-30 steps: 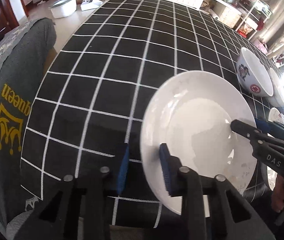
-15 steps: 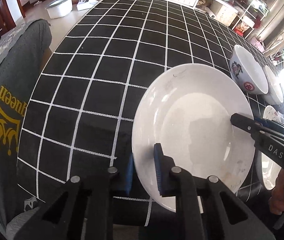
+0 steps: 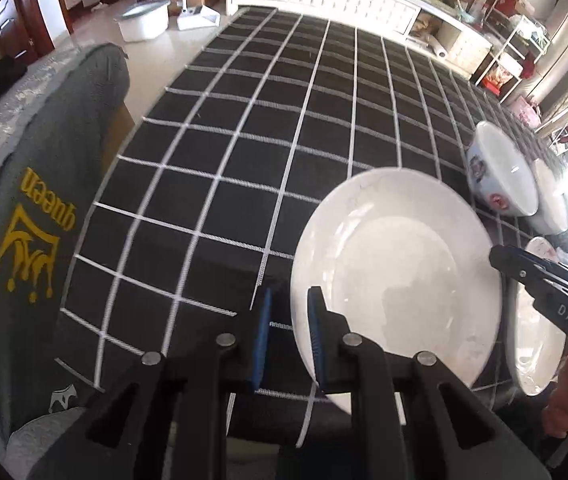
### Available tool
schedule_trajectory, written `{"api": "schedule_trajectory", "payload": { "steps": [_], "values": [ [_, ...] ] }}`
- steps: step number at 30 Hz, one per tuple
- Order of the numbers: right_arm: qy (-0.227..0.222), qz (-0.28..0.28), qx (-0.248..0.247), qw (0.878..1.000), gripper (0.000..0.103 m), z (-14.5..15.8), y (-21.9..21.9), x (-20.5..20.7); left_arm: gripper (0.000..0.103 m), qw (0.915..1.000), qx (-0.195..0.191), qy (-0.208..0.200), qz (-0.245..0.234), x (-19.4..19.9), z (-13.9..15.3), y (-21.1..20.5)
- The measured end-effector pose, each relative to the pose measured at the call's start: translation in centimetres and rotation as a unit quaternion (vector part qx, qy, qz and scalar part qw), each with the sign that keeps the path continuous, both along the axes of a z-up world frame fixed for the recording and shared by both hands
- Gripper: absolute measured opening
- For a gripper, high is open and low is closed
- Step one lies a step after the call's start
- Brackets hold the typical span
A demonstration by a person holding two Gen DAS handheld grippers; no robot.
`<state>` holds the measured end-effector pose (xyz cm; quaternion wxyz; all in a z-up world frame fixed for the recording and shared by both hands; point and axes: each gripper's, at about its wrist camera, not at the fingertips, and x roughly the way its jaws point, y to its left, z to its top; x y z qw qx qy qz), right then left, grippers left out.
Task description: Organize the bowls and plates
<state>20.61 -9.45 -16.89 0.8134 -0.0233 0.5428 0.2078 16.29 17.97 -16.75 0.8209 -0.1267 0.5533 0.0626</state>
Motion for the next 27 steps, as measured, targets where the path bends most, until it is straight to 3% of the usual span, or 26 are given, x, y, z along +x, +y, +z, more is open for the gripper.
{"api": "schedule_trajectory", "payload": {
  "steps": [7, 11, 19, 21, 23, 27],
  "values": [
    [-0.028, -0.025, 0.006, 0.999, 0.029, 3.7, -5.2, -2.2, 0.017, 0.9974, -0.016, -0.055, -0.042, -1.8, 5.9, -4.2],
    [-0.041, -0.042, 0.005, 0.998, 0.029, 5.0, -7.8, -3.4, 0.017, 0.9942, -0.030, -0.063, -0.082, -2.1, 7.2, -8.7],
    [-0.040, -0.081, -0.019, 0.996, 0.029, 4.1, -13.3, -4.7, 0.017, 0.9895, -0.047, -0.039, -0.131, -2.2, 5.3, -15.9],
    [-0.033, -0.087, -0.022, 0.995, 0.036, 3.5, -14.4, -4.7, 0.017, 0.9885, -0.046, -0.032, -0.140, -2.3, 4.8, -17.2],
    [-0.033, -0.099, -0.026, 0.994, 0.052, 3.0, -15.4, -4.8, 0.018, 0.9875, -0.044, -0.027, -0.149, -1.9, 4.0, -18.1],
    [-0.028, -0.110, -0.018, 0.993, 0.053, 2.2, -17.3, -4.6, 0.019, 0.9873, -0.038, -0.009, -0.154, -0.9, 2.6, -19.3]
  ]
}}
